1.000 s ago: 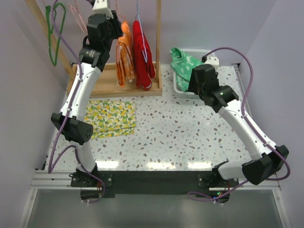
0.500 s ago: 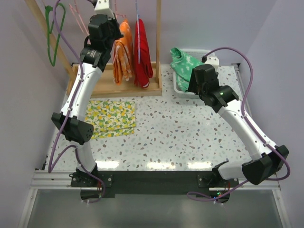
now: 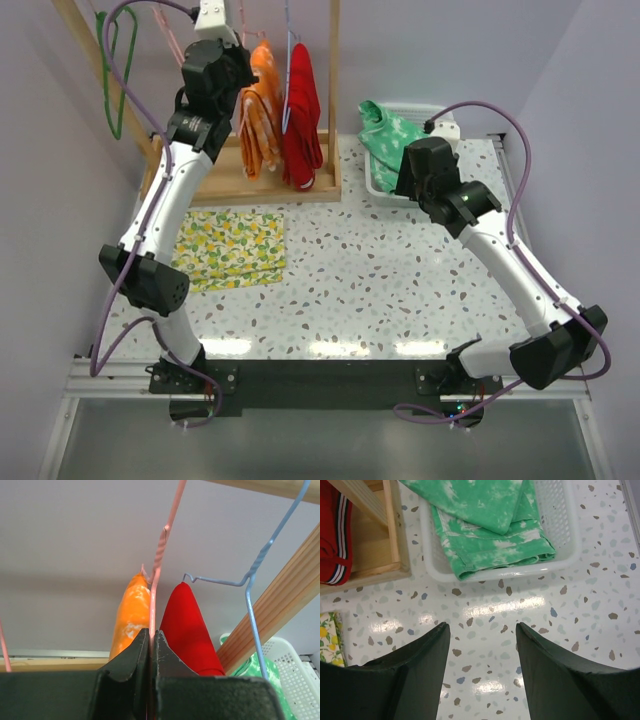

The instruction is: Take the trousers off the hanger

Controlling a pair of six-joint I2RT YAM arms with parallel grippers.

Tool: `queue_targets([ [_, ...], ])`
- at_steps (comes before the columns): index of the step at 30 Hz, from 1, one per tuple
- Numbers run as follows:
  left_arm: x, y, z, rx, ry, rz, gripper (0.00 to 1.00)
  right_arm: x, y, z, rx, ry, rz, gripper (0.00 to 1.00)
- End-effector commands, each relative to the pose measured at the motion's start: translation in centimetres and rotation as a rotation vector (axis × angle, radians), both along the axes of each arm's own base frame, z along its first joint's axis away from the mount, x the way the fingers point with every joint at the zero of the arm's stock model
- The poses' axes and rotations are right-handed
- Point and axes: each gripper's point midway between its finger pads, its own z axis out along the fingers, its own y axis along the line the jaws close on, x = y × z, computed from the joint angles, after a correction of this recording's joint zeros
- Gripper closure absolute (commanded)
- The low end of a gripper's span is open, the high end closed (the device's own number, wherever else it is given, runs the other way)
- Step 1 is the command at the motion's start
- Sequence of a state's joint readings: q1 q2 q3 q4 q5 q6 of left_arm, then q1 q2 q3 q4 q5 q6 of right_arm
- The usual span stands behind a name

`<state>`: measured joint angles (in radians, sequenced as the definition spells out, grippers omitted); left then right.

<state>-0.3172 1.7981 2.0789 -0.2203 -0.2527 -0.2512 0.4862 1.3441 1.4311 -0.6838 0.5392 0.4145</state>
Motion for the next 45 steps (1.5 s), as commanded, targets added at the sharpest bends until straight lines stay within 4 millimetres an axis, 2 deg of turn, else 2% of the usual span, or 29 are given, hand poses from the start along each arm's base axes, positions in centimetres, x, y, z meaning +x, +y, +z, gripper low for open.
queue_targets([
  [1, -5.0, 0.7, 11.9, -0.105, -0.348, -0.013, 1.00, -0.4, -0.1, 1.6, 0.018, -0.048, 0.006, 0.41],
  [8, -7.5, 1.0, 15.2, -0.116, -0.465, -0.023, 1.00, -0.3, 0.1, 1.1, 0.016, -0.038, 0.011, 0.41],
  [15, -9.0, 1.6, 18.4, -0.125, -0.592, -0.010, 1.00, -0.2, 0.2, 0.8, 0.009, -0.025, 0.016, 0.41],
  [24, -9.2, 2.0, 20.0, -0.166, -0.656, 0.009, 1.00, -0.2, 0.5, 0.0, 0.009, 0.000, 0.028, 0.41],
  [27, -9.7, 2.5, 20.1, -0.175, -0.655, 0.022, 1.00, -0.3, 0.6, -0.2, 0.010, 0.004, 0.031, 0.41],
  [28, -10.6, 2.8, 20.6, -0.184, -0.666, 0.024, 1.00, -0.2, 0.6, -0.1, 0.008, 0.001, 0.036, 0.41],
  [30, -10.8, 3.1, 19.9, -0.194, -0.637, 0.031, 1.00, -0.2, 1.4, 0.0, -0.028, -0.004, 0.125, 0.42],
  [31, -11.8, 3.5, 20.2, -0.204, -0.637, 0.032, 1.00, -0.3, 2.5, 0.0, -0.050, -0.013, 0.201, 0.42],
  [33, -11.7, 3.4, 18.8, -0.208, -0.584, 0.027, 1.00, -1.0, 4.3, 1.0, -0.134, -0.100, 0.337, 0.41],
  [34, -12.9, 3.8, 19.1, -0.213, -0.587, 0.030, 1.00, -1.3, 4.8, 1.5, -0.154, -0.132, 0.375, 0.40],
  [35, -12.3, 3.7, 17.3, -0.198, -0.536, 0.039, 1.00, -1.7, 5.7, 1.6, -0.156, -0.152, 0.430, 0.39],
  [36, -12.6, 4.2, 16.8, -0.200, -0.522, 0.064, 1.00, -1.9, 6.3, 2.3, -0.150, -0.191, 0.465, 0.39],
  [37, -14.1, 4.9, 17.1, -0.207, -0.531, 0.076, 1.00, -2.1, 6.8, 2.6, -0.134, -0.200, 0.491, 0.38],
  [38, -13.7, 4.9, 15.3, -0.196, -0.491, 0.084, 1.00, -2.2, 7.3, 2.8, -0.121, -0.209, 0.511, 0.38],
  [39, -14.1, 5.1, 15.0, -0.196, -0.485, 0.085, 1.00, -2.6, 8.2, 3.4, -0.100, -0.228, 0.541, 0.38],
  [40, -15.4, 5.5, 15.4, -0.198, -0.492, 0.085, 1.00, -2.8, 8.6, 3.6, -0.094, -0.236, 0.556, 0.38],
  [41, -15.4, 5.5, 14.4, -0.193, -0.456, 0.086, 1.00, -2.9, 9.1, 3.9, -0.087, -0.251, 0.567, 0.38],
  [45, -17.6, 6.2, 13.8, -0.192, -0.401, 0.079, 1.00, -4.6, 12.2, 5.3, -0.056, -0.327, 0.669, 0.37],
])
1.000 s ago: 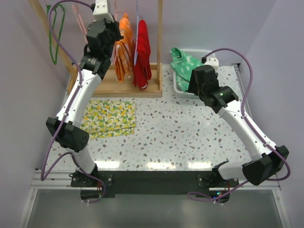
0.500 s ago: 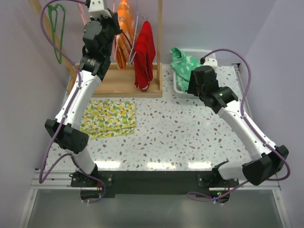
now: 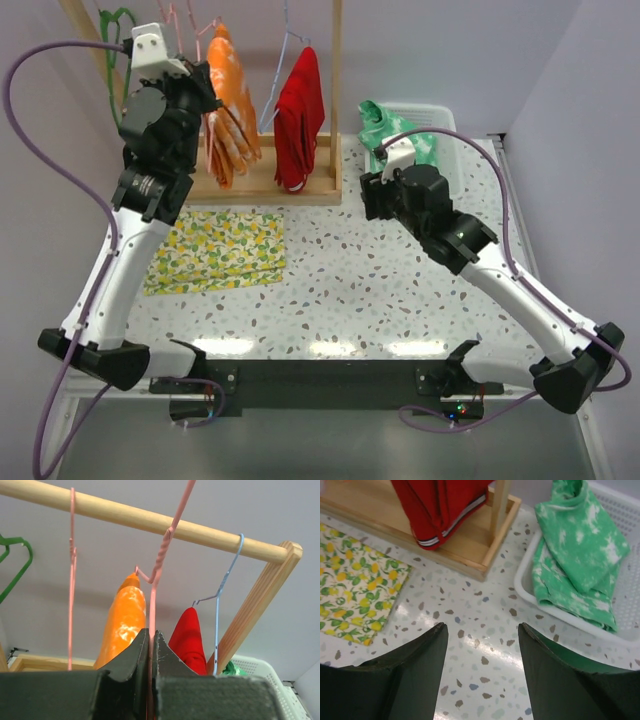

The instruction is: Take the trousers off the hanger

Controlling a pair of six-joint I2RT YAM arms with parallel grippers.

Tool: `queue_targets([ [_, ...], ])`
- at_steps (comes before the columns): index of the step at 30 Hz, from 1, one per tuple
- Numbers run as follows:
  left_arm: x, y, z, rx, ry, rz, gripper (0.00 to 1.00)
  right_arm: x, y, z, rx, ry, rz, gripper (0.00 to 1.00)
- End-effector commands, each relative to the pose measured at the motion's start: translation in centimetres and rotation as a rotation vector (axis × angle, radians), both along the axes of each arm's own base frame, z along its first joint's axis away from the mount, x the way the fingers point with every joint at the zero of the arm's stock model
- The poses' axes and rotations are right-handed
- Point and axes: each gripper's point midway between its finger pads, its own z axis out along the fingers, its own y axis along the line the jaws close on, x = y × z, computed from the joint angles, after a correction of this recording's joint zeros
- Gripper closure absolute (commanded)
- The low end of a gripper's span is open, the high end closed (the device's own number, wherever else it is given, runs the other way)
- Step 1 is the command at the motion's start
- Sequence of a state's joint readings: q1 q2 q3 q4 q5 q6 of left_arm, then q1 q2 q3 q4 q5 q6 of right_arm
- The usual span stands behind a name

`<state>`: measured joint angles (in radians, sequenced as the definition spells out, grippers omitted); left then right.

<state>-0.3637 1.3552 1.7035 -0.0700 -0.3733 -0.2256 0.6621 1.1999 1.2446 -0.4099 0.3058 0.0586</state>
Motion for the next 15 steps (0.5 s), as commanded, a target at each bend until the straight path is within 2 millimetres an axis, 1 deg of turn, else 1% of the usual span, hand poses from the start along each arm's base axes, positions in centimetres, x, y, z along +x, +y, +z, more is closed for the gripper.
queue_targets([
  [1, -5.8, 1.9, 6.8, -0.116, -0.194, -0.008, 1.00, -1.6, 4.2, 4.0, 0.056, -0.160, 0.185, 0.37],
  [2, -5.9, 1.8, 5.6, -0.106, -0.143, -0.012, 1.00, -1.8, 4.9, 4.4, 0.062, -0.179, 0.210, 0.37],
  [3, -6.4, 2.0, 5.5, -0.110, -0.133, -0.012, 1.00, -2.5, 6.2, 4.6, 0.056, -0.193, 0.251, 0.37],
  [4, -6.7, 2.0, 5.2, -0.110, -0.119, -0.018, 1.00, -2.9, 6.8, 4.8, 0.059, -0.204, 0.264, 0.37],
  [5, -6.7, 1.9, 4.2, -0.106, -0.075, -0.021, 1.00, -3.1, 7.5, 5.3, 0.072, -0.226, 0.281, 0.37],
  [6, -7.2, 2.1, 4.1, -0.112, -0.065, -0.021, 1.00, -3.9, 8.7, 5.6, 0.087, -0.240, 0.317, 0.37],
  [7, -7.4, 2.1, 3.7, -0.110, -0.046, -0.023, 1.00, -4.3, 9.4, 5.9, 0.100, -0.252, 0.332, 0.37],
  [8, -7.6, 2.1, 2.9, -0.112, -0.007, -0.027, 1.00, -4.4, 10.1, 6.6, 0.124, -0.276, 0.342, 0.36],
  [9, -8.0, 2.3, 2.7, -0.115, 0.004, -0.027, 1.00, -5.2, 11.1, 6.8, 0.137, -0.284, 0.367, 0.36],
  [10, -8.4, 2.3, 2.4, -0.120, 0.017, -0.030, 1.00, -5.3, 11.6, 7.1, 0.147, -0.294, 0.372, 0.35],
  [11, -8.5, 2.2, 1.4, -0.118, 0.051, -0.037, 1.00, -5.2, 12.4, 7.4, 0.164, -0.307, 0.376, 0.34],
  [12, -9.4, 2.4, 1.4, -0.125, 0.048, -0.042, 1.00, -5.6, 13.2, 7.2, 0.160, -0.301, 0.395, 0.34],
  [13, -9.8, 2.3, 0.9, -0.126, 0.056, -0.050, 1.00, -5.6, 13.7, 7.6, 0.175, -0.315, 0.392, 0.34],
  [14, -10.4, 2.7, -0.2, -0.132, 0.071, -0.045, 1.00, -5.6, 14.7, 7.8, 0.188, -0.324, 0.402, 0.34],
  [15, -10.7, 2.8, -0.9, -0.135, 0.081, -0.041, 1.00, -5.6, 15.2, 7.7, 0.194, -0.328, 0.405, 0.34],
])
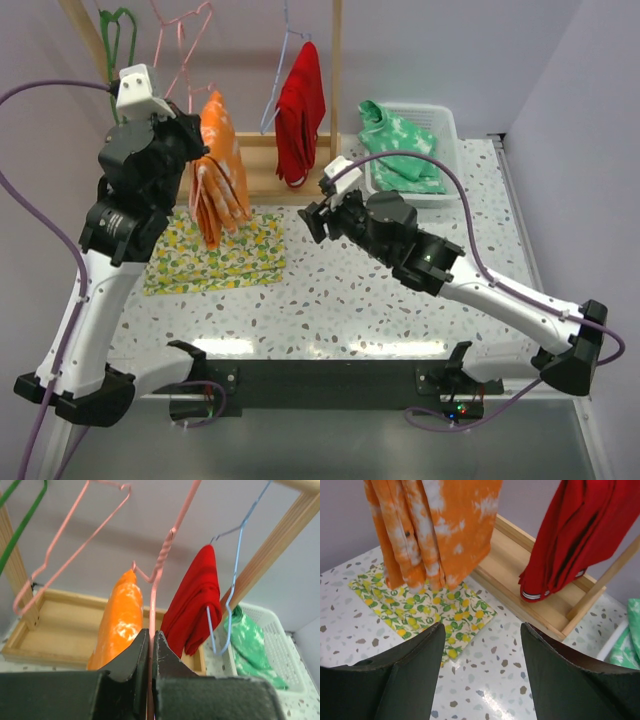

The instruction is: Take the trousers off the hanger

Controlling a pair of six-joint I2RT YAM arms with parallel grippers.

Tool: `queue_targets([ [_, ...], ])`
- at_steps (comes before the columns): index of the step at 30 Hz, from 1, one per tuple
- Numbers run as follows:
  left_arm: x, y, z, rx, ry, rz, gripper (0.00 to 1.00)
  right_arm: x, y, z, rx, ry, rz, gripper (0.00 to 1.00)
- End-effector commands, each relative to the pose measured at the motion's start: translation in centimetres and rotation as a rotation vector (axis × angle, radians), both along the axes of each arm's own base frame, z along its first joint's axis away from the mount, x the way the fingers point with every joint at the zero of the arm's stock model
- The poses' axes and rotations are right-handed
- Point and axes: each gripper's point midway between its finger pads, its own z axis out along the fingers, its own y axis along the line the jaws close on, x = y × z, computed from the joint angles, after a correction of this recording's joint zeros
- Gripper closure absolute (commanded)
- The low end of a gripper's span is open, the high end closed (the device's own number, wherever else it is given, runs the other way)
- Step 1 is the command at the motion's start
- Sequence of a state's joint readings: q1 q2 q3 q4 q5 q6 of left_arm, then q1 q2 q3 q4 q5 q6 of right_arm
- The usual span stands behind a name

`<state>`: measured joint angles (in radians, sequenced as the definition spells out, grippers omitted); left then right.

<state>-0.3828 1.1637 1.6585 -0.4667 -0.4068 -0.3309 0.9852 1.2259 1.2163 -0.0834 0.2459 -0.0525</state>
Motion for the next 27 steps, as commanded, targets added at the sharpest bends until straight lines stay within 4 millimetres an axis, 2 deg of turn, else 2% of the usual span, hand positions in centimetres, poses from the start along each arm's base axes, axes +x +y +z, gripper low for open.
queue_targets([
  [1, -3.8, 0.6, 2.3, -0.119, -0.119, -0.033, 1.00, 0.5, 2.7, 2.8, 0.104, -0.081, 0.007, 0.34],
  [2, -4.1, 0.5, 1.9, -0.120, -0.112, -0.042, 1.00, 0.4, 3.4, 3.3, 0.125, -0.092, 0.016, 0.34],
  [3, -4.7, 0.6, 1.9, -0.128, -0.113, -0.049, 1.00, 0.7, 4.2, 2.6, 0.115, -0.085, 0.020, 0.34],
  [5, -5.4, 0.4, 1.2, -0.136, -0.094, -0.069, 1.00, 0.7, 5.5, 2.8, 0.132, -0.095, 0.025, 0.34],
  [6, -5.5, 0.4, 0.9, -0.138, -0.087, -0.074, 1.00, 1.1, 6.6, 1.7, 0.118, -0.088, 0.026, 0.34],
  [8, -6.0, 0.2, 0.7, -0.148, -0.080, -0.095, 1.00, 0.9, 8.0, 2.0, 0.142, -0.106, 0.038, 0.34],
  [9, -6.1, 0.1, 0.8, -0.150, -0.078, -0.102, 1.00, 1.3, 9.0, 0.5, 0.118, -0.096, 0.027, 0.34],
  [10, -6.3, -0.1, 0.5, -0.155, -0.066, -0.111, 1.00, 1.3, 9.7, 0.9, 0.125, -0.116, 0.028, 0.34],
  [13, -6.7, 0.0, 0.3, -0.150, -0.059, -0.117, 1.00, 0.6, 12.3, -0.2, 0.103, -0.130, 0.044, 0.34],
  [14, -6.8, 0.1, 0.4, -0.150, -0.062, -0.114, 1.00, -0.3, 13.1, -0.3, 0.103, -0.130, 0.058, 0.34],
  [20, -6.6, 0.4, 0.0, -0.122, -0.038, -0.095, 1.00, -2.6, 15.3, 0.9, 0.145, -0.142, 0.094, 0.34],
  [22, -6.5, 0.4, -0.1, -0.116, -0.034, -0.096, 1.00, -2.8, 15.7, 1.7, 0.155, -0.146, 0.105, 0.34],
  [27, -6.3, 0.3, -0.2, -0.100, -0.026, -0.094, 1.00, -3.9, 17.2, 2.1, 0.145, -0.154, 0.132, 0.34],
])
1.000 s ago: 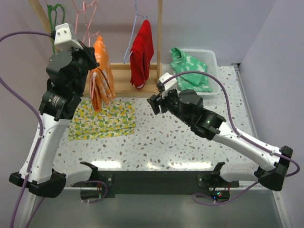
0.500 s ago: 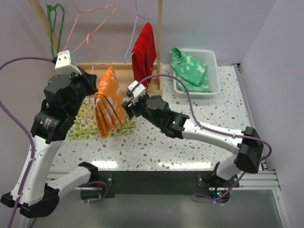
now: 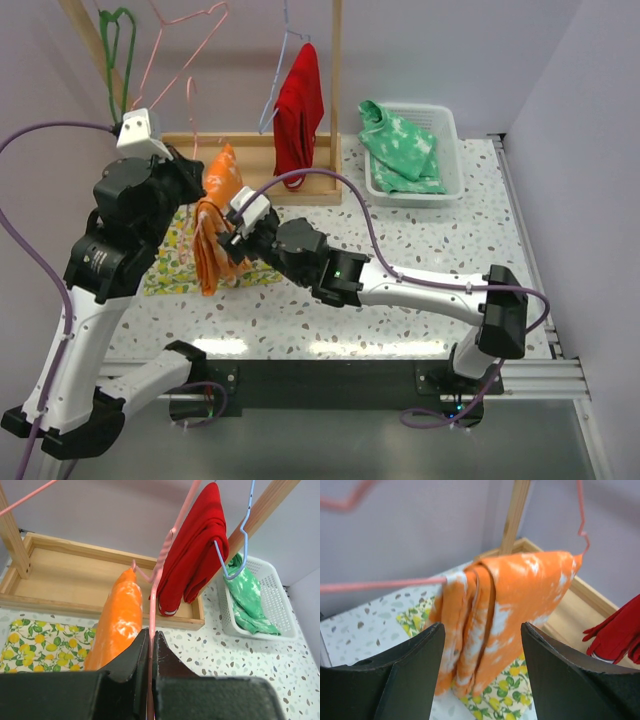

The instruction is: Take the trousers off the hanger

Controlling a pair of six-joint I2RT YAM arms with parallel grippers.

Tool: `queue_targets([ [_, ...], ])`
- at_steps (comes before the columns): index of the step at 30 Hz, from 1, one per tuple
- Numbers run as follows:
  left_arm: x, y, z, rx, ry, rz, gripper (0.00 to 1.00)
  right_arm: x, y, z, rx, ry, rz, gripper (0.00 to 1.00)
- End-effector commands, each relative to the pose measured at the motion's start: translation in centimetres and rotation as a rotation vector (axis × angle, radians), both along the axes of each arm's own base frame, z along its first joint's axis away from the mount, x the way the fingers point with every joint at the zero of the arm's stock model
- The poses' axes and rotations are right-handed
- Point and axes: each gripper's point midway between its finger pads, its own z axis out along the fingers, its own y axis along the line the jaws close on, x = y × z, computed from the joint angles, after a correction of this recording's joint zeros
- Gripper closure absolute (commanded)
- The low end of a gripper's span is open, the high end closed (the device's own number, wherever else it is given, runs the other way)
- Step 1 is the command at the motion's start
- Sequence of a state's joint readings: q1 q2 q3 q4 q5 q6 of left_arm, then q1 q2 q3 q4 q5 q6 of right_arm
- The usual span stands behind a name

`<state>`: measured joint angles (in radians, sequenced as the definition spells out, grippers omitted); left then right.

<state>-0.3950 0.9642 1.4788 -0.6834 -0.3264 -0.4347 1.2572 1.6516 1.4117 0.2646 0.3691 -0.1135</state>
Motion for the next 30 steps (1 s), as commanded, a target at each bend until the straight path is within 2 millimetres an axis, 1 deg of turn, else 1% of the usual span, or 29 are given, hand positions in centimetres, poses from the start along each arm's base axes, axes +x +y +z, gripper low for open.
queue_targets([
  [1, -0.4, 0.3, 6.5, -0.072, -0.209, 0.003, 1.00, -0.2, 1.2, 3.6, 0.092, -0.046, -0.013, 0.34],
  [2, -0.4, 0.3, 6.5, -0.070, -0.208, 0.003, 1.00, -0.2, 1.3, 3.7, 0.094, -0.045, -0.015, 0.33],
  [3, -0.5, 0.3, 6.6, -0.071, -0.209, 0.003, 1.00, 0.0, 1.7, 3.0, 0.083, -0.041, -0.022, 0.33],
  [4, -0.6, 0.3, 6.7, -0.069, -0.212, 0.002, 1.00, 0.0, 1.9, 3.2, 0.084, -0.044, -0.027, 0.33],
  [5, -0.7, 0.4, 6.8, -0.070, -0.214, 0.002, 1.00, 0.4, 2.1, 2.9, 0.077, -0.044, -0.038, 0.33],
  [6, -0.8, 0.4, 6.9, -0.068, -0.218, 0.002, 1.00, 0.7, 2.4, 2.3, 0.063, -0.041, -0.050, 0.33],
  [8, -1.1, 0.5, 7.4, -0.071, -0.228, -0.001, 1.00, 0.9, 2.8, 2.3, 0.064, -0.042, -0.055, 0.33],
  [10, -1.2, 0.5, 7.5, -0.068, -0.227, -0.005, 1.00, 1.1, 3.3, 1.9, 0.058, -0.038, -0.062, 0.34],
  [13, -1.4, 0.6, 8.0, -0.063, -0.239, -0.005, 1.00, 1.6, 3.2, 1.8, 0.059, -0.038, -0.094, 0.34],
  [16, -1.4, 0.8, 8.2, -0.050, -0.243, 0.001, 1.00, 1.7, 2.8, 1.8, 0.053, -0.044, -0.107, 0.34],
  [20, -1.4, 1.0, 8.3, -0.031, -0.245, 0.008, 1.00, 1.3, 2.5, 2.4, 0.053, -0.045, -0.089, 0.34],
  [28, -1.1, 1.0, 8.0, -0.017, -0.236, 0.009, 1.00, -0.1, 2.3, 1.9, 0.025, -0.050, -0.061, 0.34],
  [29, -1.0, 0.9, 7.9, -0.017, -0.234, 0.009, 1.00, -0.2, 2.1, 2.2, 0.031, -0.053, -0.061, 0.34],
  [30, -1.0, 1.0, 7.9, -0.016, -0.234, 0.010, 1.00, -0.4, 2.0, 2.0, 0.029, -0.051, -0.058, 0.34],
])
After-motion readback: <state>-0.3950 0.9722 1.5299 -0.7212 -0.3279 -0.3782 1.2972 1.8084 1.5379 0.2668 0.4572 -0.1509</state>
